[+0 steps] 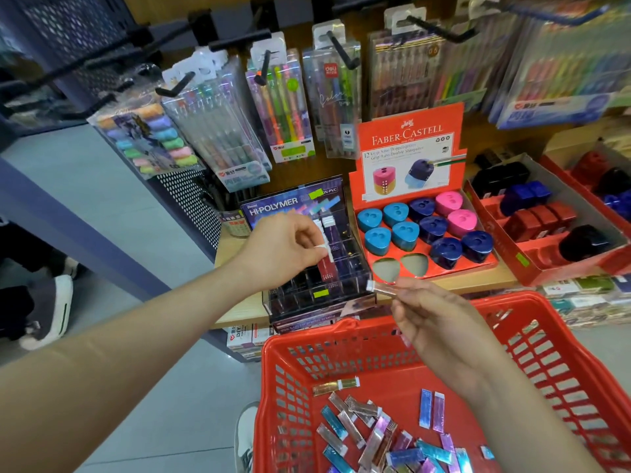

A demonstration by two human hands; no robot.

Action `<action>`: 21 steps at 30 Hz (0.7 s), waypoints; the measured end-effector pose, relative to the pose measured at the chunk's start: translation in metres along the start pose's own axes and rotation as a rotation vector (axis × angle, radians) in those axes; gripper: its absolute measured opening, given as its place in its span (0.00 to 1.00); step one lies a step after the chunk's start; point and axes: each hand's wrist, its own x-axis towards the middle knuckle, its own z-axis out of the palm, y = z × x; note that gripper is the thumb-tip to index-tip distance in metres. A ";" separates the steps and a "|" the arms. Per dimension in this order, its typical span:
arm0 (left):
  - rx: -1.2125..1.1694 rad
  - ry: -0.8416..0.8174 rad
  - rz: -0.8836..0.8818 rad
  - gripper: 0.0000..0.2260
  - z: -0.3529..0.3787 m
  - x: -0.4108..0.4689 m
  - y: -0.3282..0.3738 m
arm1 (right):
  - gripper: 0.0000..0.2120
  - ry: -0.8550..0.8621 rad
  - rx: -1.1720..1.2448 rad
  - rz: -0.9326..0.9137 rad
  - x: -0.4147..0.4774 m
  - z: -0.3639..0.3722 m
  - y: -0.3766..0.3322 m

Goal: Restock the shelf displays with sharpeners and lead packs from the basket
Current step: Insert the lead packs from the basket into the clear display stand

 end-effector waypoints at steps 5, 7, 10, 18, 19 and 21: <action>0.080 0.036 0.031 0.03 0.004 -0.003 0.005 | 0.09 0.005 -0.031 0.011 -0.006 0.001 0.004; 0.103 0.037 0.054 0.03 0.004 -0.002 0.005 | 0.07 0.030 -0.012 0.003 -0.006 0.002 0.004; 0.156 -0.012 0.079 0.04 0.001 0.000 0.002 | 0.08 0.031 0.007 -0.004 -0.008 0.005 0.002; 0.221 0.015 0.150 0.05 0.018 -0.002 -0.011 | 0.10 0.060 -0.032 -0.050 -0.011 0.003 0.005; 0.250 0.018 0.174 0.05 0.020 -0.002 -0.011 | 0.09 0.059 -0.028 -0.051 -0.012 0.004 0.006; 0.331 0.009 0.227 0.07 0.023 -0.002 -0.011 | 0.09 0.051 -0.027 -0.054 -0.013 0.007 0.007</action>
